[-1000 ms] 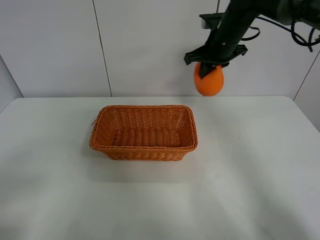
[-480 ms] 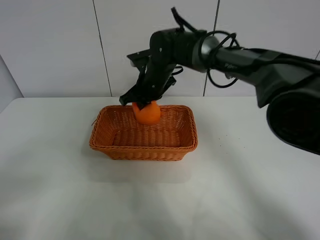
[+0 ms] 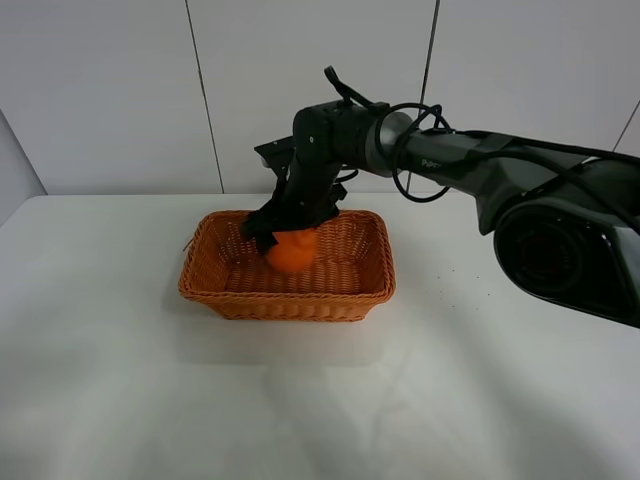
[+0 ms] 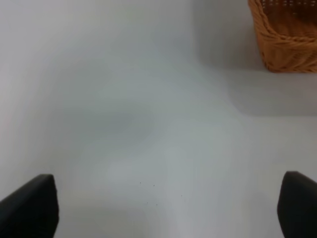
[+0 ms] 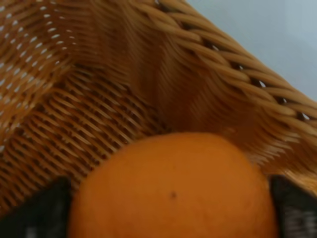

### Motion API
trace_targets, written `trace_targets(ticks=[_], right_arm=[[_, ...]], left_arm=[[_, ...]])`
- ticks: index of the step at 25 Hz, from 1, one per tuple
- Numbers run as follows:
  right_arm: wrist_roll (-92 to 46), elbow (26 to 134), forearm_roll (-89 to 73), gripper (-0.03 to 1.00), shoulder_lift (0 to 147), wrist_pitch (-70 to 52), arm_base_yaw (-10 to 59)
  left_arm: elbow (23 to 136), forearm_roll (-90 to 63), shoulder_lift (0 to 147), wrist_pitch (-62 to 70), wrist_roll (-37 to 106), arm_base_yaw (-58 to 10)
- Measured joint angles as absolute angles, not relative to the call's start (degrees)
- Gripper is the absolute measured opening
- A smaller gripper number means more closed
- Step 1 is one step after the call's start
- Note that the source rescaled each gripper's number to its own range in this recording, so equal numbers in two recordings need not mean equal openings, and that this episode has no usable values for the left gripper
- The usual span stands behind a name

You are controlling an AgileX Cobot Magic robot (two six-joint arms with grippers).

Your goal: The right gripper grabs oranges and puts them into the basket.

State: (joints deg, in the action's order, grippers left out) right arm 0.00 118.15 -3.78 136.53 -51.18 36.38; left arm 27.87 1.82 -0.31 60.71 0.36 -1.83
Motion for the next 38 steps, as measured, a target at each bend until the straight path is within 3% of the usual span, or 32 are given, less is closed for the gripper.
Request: trace_targets(ticks=[5,10,14,21,31,38], right_arm=[[0.0,121.3,-3.5,1.00,134.8,-56.7,36.4],[0.0,131.3,0.9,1.00,134.0,-68.0,36.3],[0.0,135.4,0.0,1.00,132.8,-69.2,34.3],[-0.6,135.5,-2.4,1.00,132.8,-69.9,25.7],[-0.7,135.5,-2.1,1.00,132.8,-69.9,7.9],[-0.7,135.5,-2.1,1.00,132.8,-69.9,3.1]], left_arm=[[27.9,1.8,-0.3,60.7,0.4,-1.8],[27.9,1.8,-0.3,60.7,0.4,-1.8],[27.9,1.8,-0.3,60.7,0.4,-1.8],[27.9,1.8,-0.3,60.7,0.4,-1.8],[27.9,1.8,-0.3,60.7,0.4,-1.8],[27.9,1.8,-0.3,60.7,0.4,-1.8]])
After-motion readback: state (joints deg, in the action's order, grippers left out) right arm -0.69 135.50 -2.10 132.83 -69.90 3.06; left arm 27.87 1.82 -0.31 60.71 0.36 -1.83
